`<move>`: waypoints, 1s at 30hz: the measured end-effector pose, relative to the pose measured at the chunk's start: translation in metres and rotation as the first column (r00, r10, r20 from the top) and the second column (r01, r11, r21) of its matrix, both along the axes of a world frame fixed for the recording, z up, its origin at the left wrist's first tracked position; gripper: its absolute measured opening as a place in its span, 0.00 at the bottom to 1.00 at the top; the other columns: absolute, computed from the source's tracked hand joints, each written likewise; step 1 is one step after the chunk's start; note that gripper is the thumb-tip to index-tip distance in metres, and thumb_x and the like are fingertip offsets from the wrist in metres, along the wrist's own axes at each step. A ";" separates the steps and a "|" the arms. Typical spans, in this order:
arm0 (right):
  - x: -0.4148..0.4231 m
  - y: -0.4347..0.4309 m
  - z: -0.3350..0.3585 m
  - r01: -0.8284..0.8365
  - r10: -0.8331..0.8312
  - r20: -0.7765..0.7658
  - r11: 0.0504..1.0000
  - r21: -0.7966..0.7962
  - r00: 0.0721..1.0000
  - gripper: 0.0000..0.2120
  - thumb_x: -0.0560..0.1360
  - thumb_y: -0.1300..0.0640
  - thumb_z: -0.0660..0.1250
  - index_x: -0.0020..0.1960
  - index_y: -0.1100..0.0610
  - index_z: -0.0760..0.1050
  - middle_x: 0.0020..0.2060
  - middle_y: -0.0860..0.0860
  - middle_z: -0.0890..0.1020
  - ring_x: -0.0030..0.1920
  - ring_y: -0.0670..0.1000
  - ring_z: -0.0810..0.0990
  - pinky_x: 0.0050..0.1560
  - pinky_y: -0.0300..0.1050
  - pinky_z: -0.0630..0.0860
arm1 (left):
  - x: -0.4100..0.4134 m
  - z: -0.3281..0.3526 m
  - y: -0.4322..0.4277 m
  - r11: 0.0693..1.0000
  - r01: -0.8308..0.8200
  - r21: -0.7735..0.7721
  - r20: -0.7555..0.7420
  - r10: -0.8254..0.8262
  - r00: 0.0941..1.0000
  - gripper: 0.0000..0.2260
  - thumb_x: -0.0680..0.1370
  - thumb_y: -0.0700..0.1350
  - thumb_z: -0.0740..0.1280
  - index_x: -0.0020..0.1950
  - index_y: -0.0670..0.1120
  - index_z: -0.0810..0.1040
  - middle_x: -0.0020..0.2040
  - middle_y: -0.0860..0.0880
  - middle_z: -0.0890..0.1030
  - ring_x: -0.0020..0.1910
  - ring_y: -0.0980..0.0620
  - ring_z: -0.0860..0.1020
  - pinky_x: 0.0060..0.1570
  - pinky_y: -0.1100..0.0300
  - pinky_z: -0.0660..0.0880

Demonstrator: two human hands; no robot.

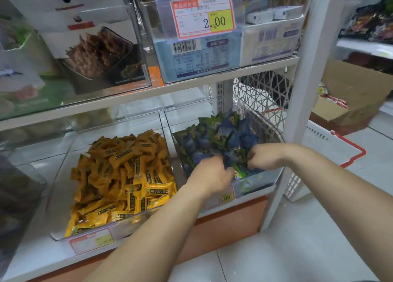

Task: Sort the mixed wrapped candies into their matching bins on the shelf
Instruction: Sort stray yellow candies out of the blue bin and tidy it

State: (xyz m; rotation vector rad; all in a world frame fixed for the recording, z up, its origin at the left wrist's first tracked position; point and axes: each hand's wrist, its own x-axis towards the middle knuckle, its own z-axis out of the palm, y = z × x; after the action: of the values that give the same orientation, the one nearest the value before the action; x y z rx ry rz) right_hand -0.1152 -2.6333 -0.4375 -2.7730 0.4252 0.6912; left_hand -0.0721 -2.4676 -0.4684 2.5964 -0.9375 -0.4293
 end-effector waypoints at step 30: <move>0.014 -0.015 -0.015 0.084 -0.646 0.110 0.262 0.961 0.756 0.13 0.73 0.67 0.64 0.55 0.63 0.82 0.53 0.65 0.83 0.47 0.60 0.82 0.47 0.54 0.80 | 0.016 0.008 -0.021 0.532 -0.577 -0.620 -0.669 0.026 0.743 0.20 0.74 0.35 0.73 0.64 0.46 0.77 0.54 0.46 0.84 0.54 0.46 0.83 0.57 0.50 0.79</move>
State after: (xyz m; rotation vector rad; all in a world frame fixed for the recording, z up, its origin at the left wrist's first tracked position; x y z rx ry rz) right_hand -0.1013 -2.6484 -0.4521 -1.4849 0.3903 -0.0229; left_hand -0.0558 -2.4887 -0.4607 1.5416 -0.2621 -0.5074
